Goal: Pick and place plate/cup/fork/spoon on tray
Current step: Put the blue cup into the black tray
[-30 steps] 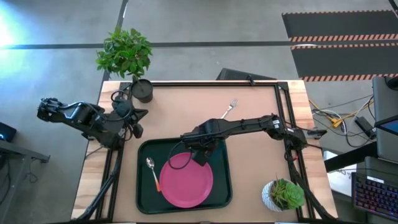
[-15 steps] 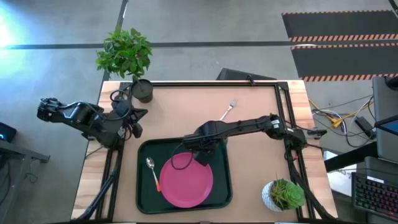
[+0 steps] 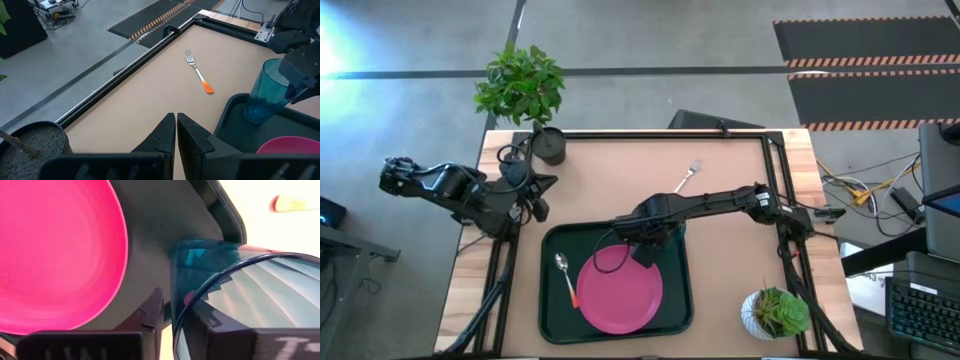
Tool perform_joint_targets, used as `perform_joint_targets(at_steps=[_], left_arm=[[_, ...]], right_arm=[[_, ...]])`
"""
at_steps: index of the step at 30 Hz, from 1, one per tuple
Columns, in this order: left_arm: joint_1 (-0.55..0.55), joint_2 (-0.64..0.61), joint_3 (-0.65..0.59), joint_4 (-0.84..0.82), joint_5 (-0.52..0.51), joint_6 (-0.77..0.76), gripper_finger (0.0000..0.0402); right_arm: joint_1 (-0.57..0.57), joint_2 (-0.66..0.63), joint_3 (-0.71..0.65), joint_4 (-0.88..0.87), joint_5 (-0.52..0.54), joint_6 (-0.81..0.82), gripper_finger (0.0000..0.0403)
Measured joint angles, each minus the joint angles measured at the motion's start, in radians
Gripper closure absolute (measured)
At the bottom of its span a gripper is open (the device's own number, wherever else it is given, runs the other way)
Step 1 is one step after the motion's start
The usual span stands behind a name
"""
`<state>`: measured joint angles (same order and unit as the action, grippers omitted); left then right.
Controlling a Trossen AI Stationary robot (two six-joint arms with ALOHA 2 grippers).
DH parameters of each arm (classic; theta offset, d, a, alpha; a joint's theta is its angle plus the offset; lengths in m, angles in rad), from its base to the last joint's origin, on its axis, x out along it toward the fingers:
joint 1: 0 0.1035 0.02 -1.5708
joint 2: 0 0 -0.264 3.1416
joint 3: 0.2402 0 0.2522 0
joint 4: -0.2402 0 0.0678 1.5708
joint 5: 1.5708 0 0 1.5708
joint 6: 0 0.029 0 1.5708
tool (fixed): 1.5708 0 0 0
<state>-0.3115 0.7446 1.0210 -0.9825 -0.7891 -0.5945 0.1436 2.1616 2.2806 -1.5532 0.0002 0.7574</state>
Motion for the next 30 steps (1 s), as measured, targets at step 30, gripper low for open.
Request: perform_joint_targets(at_steps=[30], left_arm=[[0.000, 0.027, -0.014, -0.020, 0.008, 0.007, 0.0402]], right_arm=[[0.000, -0.097, 0.075, 0.255, 0.077, -0.091, 0.0312]])
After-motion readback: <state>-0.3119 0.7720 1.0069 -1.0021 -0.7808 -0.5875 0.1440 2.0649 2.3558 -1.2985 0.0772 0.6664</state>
